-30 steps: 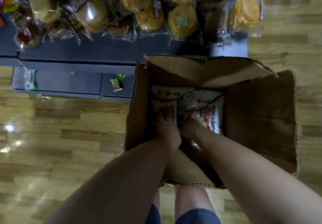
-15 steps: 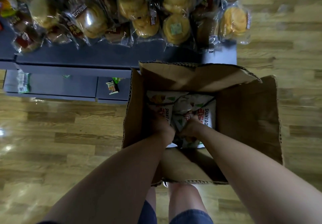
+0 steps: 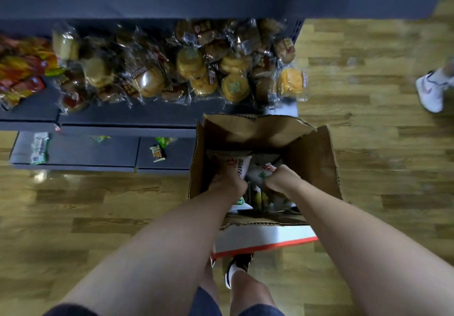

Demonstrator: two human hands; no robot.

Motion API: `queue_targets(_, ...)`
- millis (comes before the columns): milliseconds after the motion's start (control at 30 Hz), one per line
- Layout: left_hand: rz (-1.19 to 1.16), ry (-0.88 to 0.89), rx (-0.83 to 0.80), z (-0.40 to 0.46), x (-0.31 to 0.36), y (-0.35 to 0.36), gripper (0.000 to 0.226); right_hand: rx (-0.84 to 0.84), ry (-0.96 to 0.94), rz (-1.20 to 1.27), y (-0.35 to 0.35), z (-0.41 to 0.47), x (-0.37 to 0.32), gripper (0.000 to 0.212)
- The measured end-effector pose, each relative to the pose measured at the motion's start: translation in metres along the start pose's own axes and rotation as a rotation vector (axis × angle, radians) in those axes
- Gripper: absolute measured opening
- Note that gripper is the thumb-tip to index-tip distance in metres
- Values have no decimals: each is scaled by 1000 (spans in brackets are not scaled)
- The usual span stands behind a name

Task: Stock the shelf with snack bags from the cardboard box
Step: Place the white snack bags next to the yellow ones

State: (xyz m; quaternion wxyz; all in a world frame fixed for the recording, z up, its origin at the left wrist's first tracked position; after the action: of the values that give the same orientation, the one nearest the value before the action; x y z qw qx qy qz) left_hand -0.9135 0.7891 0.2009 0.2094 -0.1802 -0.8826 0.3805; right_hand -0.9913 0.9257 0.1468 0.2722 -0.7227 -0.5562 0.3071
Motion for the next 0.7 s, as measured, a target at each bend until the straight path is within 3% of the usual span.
queue_targets(100,-45,42,67,-14,4,-24,81,86,51,111,-32,-38,-5,50)
queue_targets(200,-108,69,90,-27,9,-47,91,126,59,235,-53,-61,-5,64)
queue_targets(500,-135,326,265,-79,8,-122,86,124,-185,690,-95,-113,-14,71)
queue_targets(633,-231,419,406,-100,3,-153,70,36,-290,782,-119,-147,-22,39)
queue_targets(700,-298,463,462,-109,2,-167,69,-11,-329,821,-132,-163,-23,33)
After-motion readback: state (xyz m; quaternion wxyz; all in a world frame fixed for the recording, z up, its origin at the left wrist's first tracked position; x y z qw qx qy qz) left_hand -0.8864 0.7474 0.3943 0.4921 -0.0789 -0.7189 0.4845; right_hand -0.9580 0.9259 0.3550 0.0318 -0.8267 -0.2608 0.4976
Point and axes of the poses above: each hand's wrist, its own z-axis towards the middle knuckle, its own y-axis out of the palm, x = y × z, the point moved 4 cm from there along z, towards the middle knuckle, and after that the axes turned 14 degrees about x, right-handed, at the moved point
